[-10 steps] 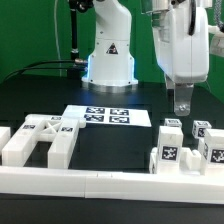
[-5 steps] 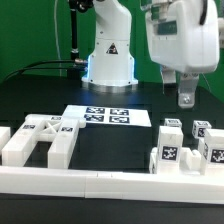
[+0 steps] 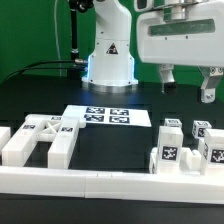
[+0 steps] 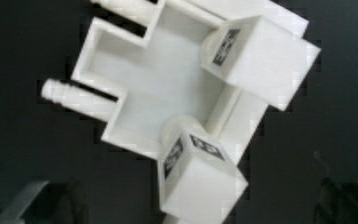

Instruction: Assemble chair

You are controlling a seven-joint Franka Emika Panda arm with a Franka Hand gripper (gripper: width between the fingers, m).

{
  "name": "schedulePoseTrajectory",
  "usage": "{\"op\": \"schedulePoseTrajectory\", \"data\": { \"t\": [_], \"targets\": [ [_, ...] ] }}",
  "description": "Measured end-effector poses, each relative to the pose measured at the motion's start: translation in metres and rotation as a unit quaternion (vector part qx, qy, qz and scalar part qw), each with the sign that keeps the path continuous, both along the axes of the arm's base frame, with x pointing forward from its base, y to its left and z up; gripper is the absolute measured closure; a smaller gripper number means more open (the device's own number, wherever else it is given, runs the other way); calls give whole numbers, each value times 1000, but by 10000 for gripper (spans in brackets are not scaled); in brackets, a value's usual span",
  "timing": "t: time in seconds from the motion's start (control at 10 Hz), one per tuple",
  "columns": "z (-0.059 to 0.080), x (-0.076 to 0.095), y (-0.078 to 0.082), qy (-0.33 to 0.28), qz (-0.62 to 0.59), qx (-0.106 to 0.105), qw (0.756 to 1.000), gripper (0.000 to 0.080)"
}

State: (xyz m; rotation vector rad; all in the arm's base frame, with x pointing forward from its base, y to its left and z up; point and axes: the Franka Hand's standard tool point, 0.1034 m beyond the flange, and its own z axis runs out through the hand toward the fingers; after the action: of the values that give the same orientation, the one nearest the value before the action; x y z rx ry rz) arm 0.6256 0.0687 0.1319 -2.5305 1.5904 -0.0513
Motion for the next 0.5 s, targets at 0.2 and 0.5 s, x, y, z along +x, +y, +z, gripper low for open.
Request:
{"op": "schedulePoseTrajectory", "data": {
  "t": [0.2,0.5],
  "targets": [
    [-3,1,-2,-20,100,-22,995,150],
    [-34,-16,-14,-65,364,-102,923,150]
  ]
}}
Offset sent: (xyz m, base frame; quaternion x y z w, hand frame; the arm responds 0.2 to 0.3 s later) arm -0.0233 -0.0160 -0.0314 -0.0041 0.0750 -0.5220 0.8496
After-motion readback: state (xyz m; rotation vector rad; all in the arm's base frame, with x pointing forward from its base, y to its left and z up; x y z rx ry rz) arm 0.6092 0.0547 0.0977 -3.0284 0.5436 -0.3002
